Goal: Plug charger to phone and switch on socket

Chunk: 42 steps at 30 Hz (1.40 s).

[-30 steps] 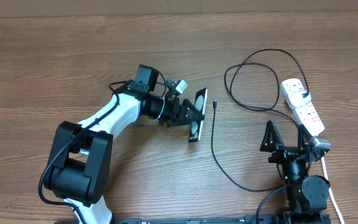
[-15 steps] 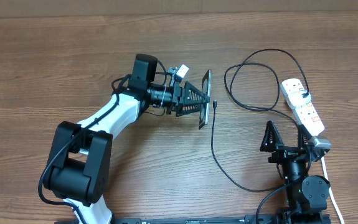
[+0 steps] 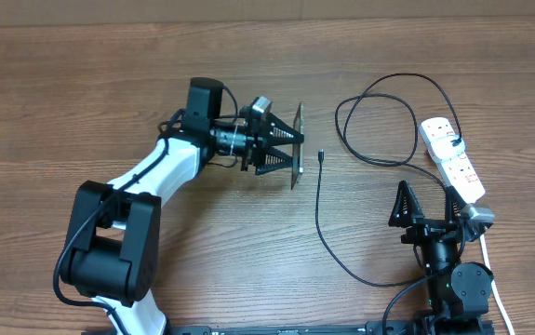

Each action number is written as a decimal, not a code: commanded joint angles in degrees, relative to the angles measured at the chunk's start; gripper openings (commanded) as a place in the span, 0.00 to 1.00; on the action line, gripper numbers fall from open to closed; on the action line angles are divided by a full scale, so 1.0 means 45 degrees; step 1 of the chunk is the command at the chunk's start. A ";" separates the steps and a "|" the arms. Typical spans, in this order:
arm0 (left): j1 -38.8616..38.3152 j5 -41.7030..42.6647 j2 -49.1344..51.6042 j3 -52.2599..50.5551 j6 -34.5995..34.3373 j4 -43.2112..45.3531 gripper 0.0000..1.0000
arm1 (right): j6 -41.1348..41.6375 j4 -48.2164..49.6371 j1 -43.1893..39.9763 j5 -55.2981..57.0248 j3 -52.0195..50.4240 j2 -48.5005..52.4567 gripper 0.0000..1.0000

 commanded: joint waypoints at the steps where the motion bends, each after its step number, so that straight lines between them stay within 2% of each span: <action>1: 0.0374 0.0627 0.0117 0.0097 -0.1413 0.0097 0.33 | -0.0087 0.0044 -0.0044 0.0112 -0.0136 -0.0058 1.00; 10: 0.0704 0.0364 0.0117 0.0097 -0.2871 0.0107 0.28 | -0.0087 0.0044 -0.0044 0.0112 -0.0136 -0.0058 1.00; 26: 0.0690 0.0233 0.0117 0.0097 -0.2968 0.0107 0.25 | 0.0019 0.0593 -0.0019 0.0083 -0.0136 -0.0058 1.00; 27: 0.0690 0.0233 0.0117 0.0097 -0.2968 0.0107 0.25 | 0.0165 0.0534 -0.0024 -0.0248 -0.0136 -0.0058 1.00; 30: 0.0685 0.0253 0.0117 0.0097 -0.2963 0.0112 0.25 | 0.2089 0.0238 -0.0024 -0.2671 -0.0136 -0.0058 1.00; 35: 0.0685 0.0369 0.0117 0.0097 -0.2861 0.0355 0.25 | 0.5314 0.0282 -0.0010 -1.0088 -0.0131 0.0063 1.00; 37: 0.0651 0.0364 0.0117 0.0097 -0.2866 0.0408 0.25 | 0.5814 0.0097 -0.0010 -1.2415 -0.0131 0.0063 1.00; 40: 0.0627 0.0364 0.0117 0.0097 -0.2861 0.0525 0.26 | 0.6436 0.0073 -0.0010 -1.3376 -0.0131 0.0063 1.00; 42: 0.0612 0.0452 0.0117 0.0097 -0.2861 0.0719 0.26 | 0.6373 0.0097 -0.0010 -1.2968 -0.0131 0.0063 1.00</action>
